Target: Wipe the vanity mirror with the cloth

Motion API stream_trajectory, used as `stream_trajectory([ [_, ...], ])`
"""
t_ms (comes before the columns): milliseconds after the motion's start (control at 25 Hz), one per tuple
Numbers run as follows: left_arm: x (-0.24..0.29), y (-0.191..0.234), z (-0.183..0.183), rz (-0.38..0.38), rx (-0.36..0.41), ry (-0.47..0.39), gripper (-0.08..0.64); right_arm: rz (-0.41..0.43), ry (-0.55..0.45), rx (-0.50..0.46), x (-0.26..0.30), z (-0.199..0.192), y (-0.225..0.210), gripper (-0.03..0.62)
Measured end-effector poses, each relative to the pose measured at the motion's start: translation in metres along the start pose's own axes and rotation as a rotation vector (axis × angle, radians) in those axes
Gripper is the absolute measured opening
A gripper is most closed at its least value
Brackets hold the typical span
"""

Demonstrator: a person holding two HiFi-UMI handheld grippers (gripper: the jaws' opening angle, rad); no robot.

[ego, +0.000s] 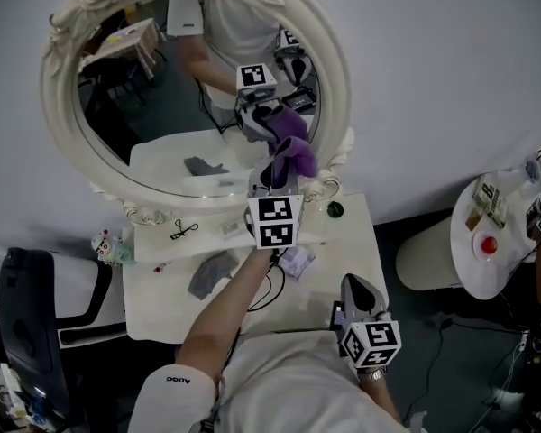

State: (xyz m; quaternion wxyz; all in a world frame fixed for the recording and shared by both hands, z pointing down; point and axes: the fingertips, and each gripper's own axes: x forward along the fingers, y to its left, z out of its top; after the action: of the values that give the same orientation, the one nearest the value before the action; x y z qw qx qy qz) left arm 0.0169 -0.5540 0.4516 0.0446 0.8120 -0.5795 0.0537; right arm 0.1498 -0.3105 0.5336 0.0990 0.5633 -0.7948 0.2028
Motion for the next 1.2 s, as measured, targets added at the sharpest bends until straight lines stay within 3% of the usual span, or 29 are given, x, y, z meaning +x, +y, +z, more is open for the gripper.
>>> stream_trajectory([
  [280, -0.008, 0.042, -0.013, 0.083, -0.017, 0.032, 0.055, 0.025, 0.012, -0.023, 0.006, 0.0, 0.007, 0.008],
  [720, -0.072, 0.168, -0.029, 0.275, 0.0, 0.066, 0.055, 0.189, 0.052, -0.099, 0.038, -0.001, 0.082, 0.008],
  [1200, -0.127, 0.272, -0.038, 0.403, 0.003, 0.087, 0.055, 0.251, 0.075, -0.145, 0.063, -0.002, 0.142, 0.008],
])
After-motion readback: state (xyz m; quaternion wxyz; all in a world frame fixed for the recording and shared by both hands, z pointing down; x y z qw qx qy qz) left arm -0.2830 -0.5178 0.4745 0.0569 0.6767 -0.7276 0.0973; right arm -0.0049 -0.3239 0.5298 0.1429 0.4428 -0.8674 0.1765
